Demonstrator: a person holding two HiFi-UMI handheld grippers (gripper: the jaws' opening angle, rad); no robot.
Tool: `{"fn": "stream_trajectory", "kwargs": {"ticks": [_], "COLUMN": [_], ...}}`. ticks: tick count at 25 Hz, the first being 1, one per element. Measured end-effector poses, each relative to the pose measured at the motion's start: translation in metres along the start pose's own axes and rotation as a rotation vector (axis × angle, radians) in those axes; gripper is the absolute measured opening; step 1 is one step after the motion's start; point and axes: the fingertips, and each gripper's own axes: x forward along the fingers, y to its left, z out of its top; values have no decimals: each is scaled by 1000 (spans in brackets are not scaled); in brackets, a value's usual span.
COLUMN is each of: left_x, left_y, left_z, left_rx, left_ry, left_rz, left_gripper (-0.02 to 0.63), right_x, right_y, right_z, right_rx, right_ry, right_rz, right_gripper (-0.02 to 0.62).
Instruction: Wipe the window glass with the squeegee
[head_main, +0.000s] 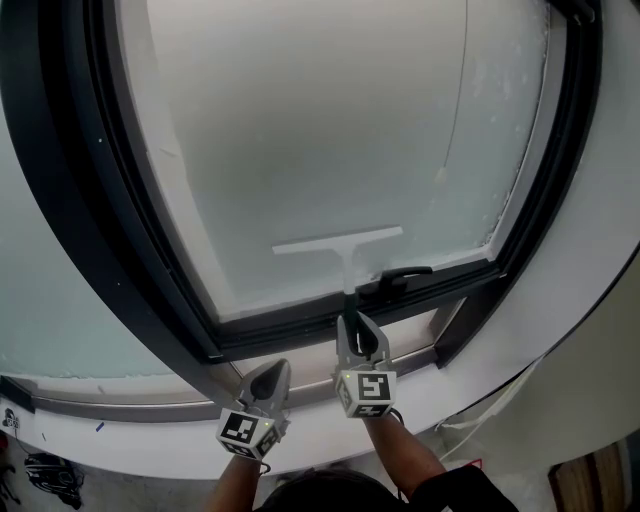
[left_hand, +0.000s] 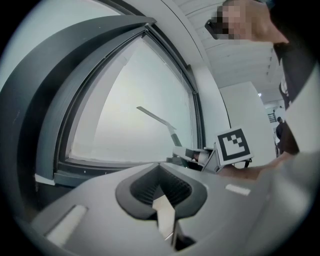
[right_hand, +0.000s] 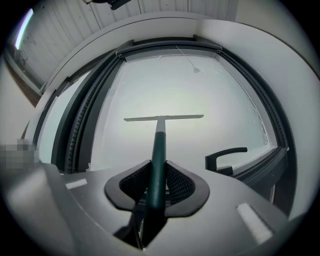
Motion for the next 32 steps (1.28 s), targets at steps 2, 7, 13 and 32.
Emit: {"fn": "stream_trajectory", "kwargs": {"ticks": [2,7,13,32], "left_x": [-1,-4,-4,2], "left_y": [-3,-8,-15,-21], "left_z": [0,-2,-2,-5], "left_rx": [-3,-3,-10,-44], "left_ry": [-1,-1,-5,-36], "left_rz": [3,18,50,31], "left_gripper": [0,0,0,0], "right_x": [-2,-7,-14,-25], "right_y": [0,-2,-2,-1], "right_z": [-7,-15,-27,-28], "right_rx": [14,-3,-12,-27], "right_ry": [11,41,64,99], "right_rz": [3,6,23,10], "right_gripper": [95,95,95,95]}}
